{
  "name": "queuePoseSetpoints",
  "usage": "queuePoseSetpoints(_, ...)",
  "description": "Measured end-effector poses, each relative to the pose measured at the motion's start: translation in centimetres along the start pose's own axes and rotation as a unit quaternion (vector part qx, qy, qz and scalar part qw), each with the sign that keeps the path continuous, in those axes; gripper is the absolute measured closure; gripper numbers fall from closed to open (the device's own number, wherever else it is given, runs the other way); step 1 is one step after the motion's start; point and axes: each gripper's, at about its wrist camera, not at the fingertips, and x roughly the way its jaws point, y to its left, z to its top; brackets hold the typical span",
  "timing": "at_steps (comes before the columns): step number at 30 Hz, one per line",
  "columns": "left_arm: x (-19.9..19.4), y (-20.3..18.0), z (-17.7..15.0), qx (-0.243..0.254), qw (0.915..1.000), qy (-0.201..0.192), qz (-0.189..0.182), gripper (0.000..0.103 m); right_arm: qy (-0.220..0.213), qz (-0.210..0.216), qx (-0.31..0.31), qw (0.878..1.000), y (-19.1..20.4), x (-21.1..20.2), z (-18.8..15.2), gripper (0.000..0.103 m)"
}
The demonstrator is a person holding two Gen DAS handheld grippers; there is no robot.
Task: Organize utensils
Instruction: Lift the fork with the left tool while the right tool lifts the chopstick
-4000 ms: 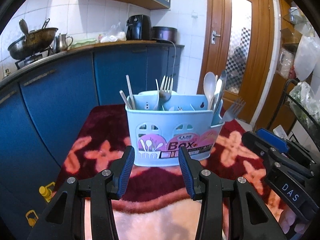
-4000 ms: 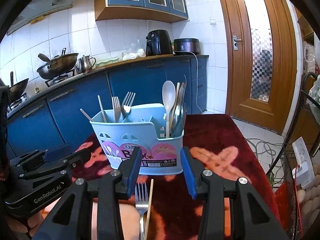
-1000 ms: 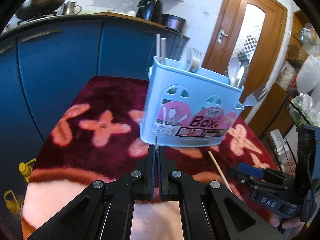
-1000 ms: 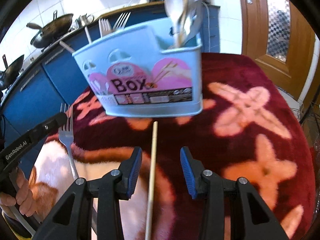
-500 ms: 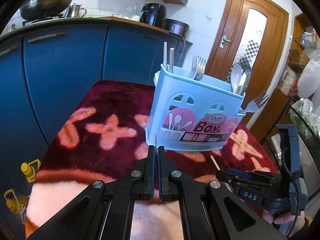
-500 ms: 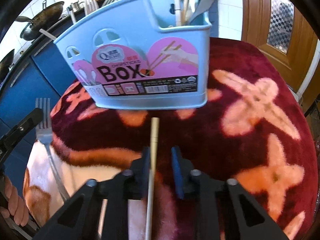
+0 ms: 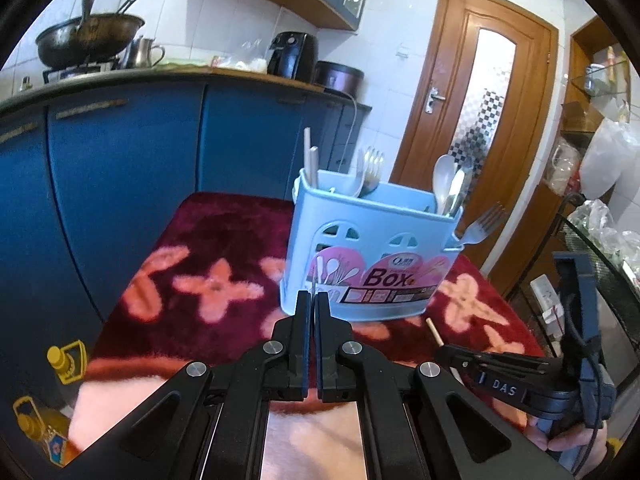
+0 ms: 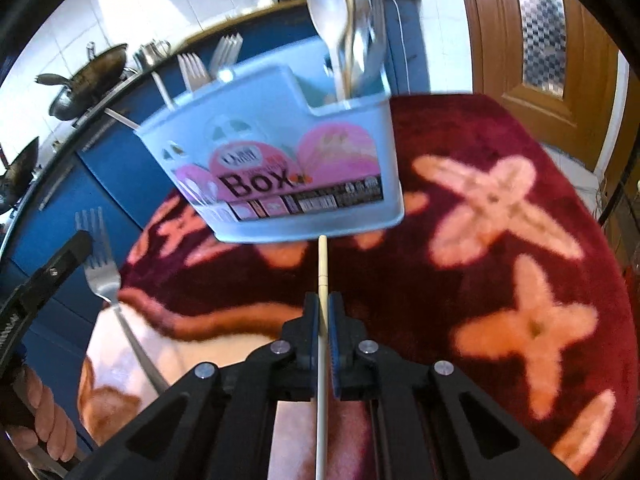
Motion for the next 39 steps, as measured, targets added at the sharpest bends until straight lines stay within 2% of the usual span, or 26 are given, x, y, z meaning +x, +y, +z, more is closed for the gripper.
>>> queuePoseSetpoints(4, -0.9, -0.8, 0.2, 0.014, 0.9998, -0.014, 0.004, 0.102, -0.048, 0.000, -0.021, 0.999, 1.0, -2.5, 0.0, 0.097)
queuePoseSetpoints(11, -2.2, -1.9, 0.5, 0.024, 0.9992, -0.030, 0.001, 0.101, -0.104, 0.004, -0.042, 0.994, 2.4, -5.6, 0.2, 0.097)
queuePoseSetpoints(24, -4.3, -2.9, 1.6, 0.038, 0.9973, -0.062, 0.002, 0.101, -0.155, 0.019, -0.053, 0.986, 3.5, -9.0, 0.5, 0.097)
queuePoseSetpoints(39, -5.6, -4.5, 4.8, 0.071, 0.9928, -0.097, 0.010, 0.101, -0.193, 0.031, -0.053, 0.979, 3.4, -10.8, 2.4, 0.097)
